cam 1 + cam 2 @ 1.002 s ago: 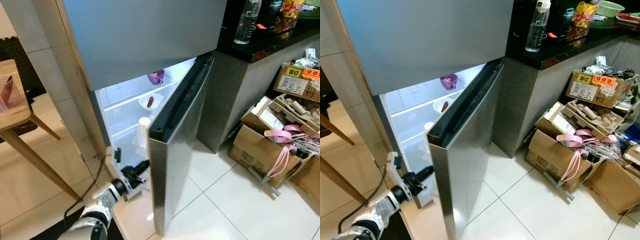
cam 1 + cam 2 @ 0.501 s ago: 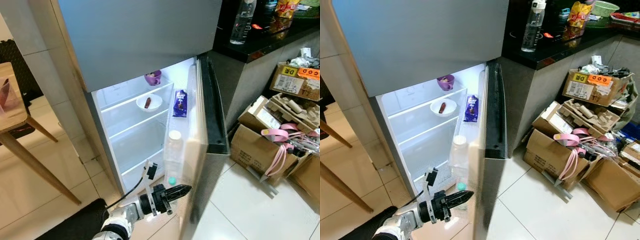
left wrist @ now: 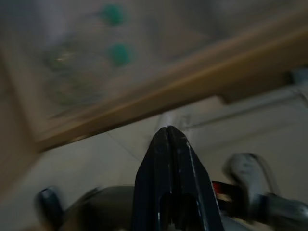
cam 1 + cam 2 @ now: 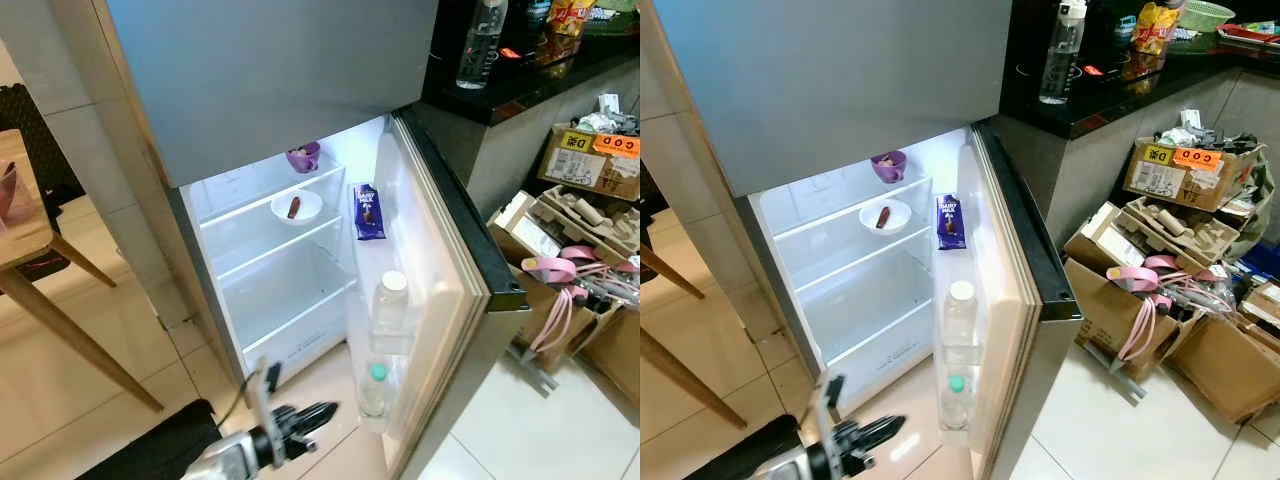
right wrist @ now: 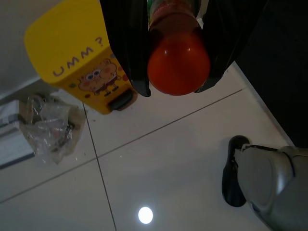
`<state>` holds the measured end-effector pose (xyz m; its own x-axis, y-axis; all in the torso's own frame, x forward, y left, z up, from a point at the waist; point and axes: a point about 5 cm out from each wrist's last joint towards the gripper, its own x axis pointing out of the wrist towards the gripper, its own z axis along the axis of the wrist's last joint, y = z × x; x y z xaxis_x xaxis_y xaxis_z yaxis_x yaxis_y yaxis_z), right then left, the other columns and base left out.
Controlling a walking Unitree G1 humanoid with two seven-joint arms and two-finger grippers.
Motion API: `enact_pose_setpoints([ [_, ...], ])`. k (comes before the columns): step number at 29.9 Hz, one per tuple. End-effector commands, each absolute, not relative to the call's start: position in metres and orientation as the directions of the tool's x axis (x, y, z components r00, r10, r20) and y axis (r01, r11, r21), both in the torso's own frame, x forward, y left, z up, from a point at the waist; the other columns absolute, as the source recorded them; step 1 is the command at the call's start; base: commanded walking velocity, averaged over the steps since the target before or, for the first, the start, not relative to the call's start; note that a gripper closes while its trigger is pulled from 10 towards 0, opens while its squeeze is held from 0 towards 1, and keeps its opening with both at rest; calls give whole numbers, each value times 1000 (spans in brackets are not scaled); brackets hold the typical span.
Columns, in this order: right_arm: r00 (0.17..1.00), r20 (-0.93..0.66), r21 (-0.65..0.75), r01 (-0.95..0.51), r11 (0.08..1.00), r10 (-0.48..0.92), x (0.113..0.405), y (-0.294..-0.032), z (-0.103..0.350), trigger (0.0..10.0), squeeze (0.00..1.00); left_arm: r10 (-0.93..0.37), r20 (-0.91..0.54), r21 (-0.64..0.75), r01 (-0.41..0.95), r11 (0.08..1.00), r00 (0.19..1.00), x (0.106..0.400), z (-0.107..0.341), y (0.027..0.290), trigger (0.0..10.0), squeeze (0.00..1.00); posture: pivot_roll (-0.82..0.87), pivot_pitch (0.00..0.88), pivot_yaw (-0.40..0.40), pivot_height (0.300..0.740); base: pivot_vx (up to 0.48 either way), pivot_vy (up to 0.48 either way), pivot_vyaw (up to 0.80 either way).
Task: Restocking fridge
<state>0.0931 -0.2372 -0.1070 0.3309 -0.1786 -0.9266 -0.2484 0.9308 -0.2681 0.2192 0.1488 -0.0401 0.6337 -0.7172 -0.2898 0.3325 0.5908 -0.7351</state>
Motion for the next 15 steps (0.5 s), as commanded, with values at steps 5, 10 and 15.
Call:
enact_pose_setpoints([
  [5, 382, -917, -216, -222, 951, -119, 101, -233, -105, 10000, 0, -425, -542, -581, 42, 813, 725, 198, -63, 187, 10000, 0, -56, 0, -9, 740, 0, 0, 0],
  [10, 424, -903, -191, -243, 951, -73, 112, -230, -102, 10000, 0, -367, -610, -533, -21, 846, 702, 184, -72, 192, 10000, 0, -59, 0, -11, 740, 0, 0, 0],
  [15, 487, -871, -219, -487, 845, 55, 133, -217, -95, 10000, 0, -310, -682, -485, -93, 869, 662, 166, -82, 197, 10000, 0, -64, 0, -12, 740, 0, 0, 0],
])
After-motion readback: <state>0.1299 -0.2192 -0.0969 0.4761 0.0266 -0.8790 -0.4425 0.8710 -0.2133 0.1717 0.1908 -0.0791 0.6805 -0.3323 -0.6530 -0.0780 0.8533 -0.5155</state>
